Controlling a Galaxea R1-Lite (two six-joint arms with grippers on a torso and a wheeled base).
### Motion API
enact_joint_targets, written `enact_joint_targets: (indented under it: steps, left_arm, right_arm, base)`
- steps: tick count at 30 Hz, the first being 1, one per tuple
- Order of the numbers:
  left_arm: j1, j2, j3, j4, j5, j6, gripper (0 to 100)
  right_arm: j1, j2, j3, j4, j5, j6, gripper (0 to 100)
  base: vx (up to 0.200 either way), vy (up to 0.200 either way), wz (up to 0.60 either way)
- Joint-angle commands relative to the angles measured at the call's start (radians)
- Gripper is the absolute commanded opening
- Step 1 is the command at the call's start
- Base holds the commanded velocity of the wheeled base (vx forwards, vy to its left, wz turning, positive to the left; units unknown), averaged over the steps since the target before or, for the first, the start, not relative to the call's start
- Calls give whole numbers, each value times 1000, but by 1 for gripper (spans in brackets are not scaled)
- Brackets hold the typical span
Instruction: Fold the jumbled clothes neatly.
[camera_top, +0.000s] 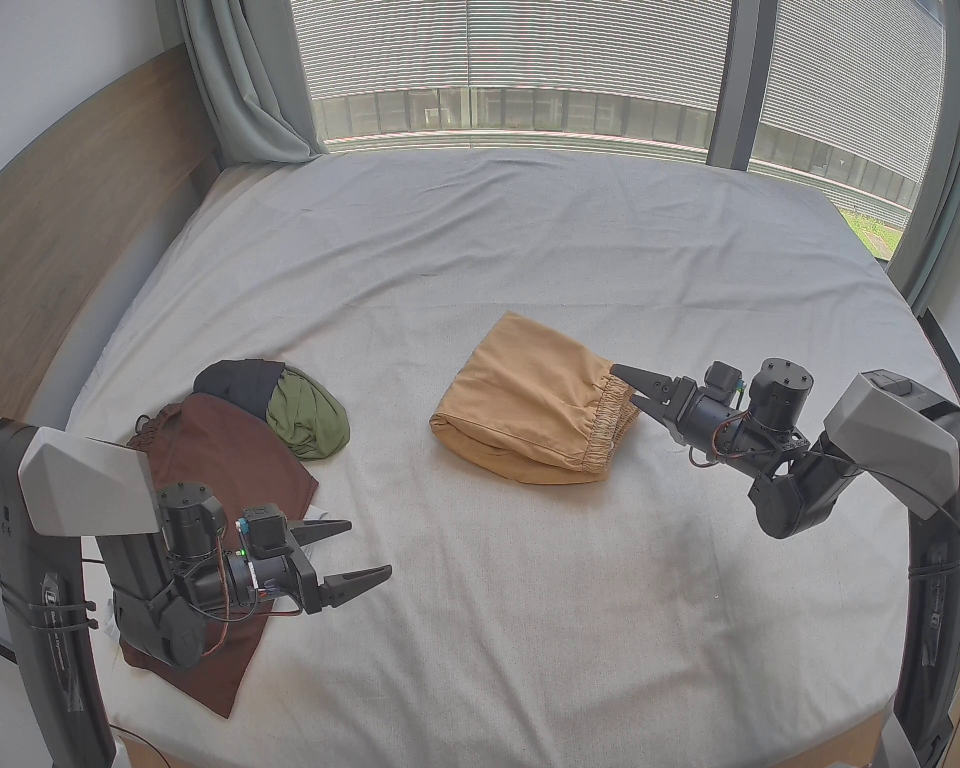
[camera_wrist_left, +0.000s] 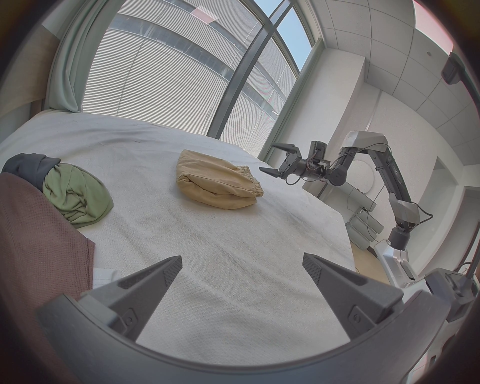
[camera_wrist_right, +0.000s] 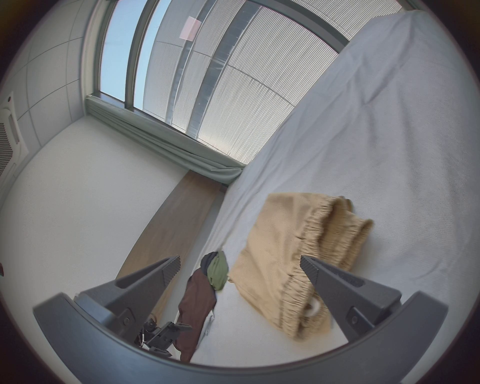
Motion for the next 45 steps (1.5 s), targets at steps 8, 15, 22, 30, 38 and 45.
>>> enact_joint_targets:
  steps: [8,15,22,30,38,45]
  left_arm:
    - [1,1,0,0,0,0,100]
    - [1,1,0,0,0,0,100]
    - [1,5,0,0,0,0,100]
    - [1,8,2,0,-2,0,100]
    - [-11,-8,6,-2,-5,-3,100]
    - [-29,-141,81,-2,-10,0,100]
  right_arm:
    - [54,147,-151,16,0,3,100]
    - [53,203,-190,30,-2,3,100]
    - [54,250,-213,30,-3,0,100]
    - [54,267,-214,20,-5,0,100]
    - [71,74,-36,-64,-8,-2,100]
    - [111,-164,257,-139,-9,-129,100]
  base:
    - [0,0,0]
    - [0,0,0]
    - [0,0,0]
    - [0,0,0]
    - [0,0,0]
    - [0,0,0]
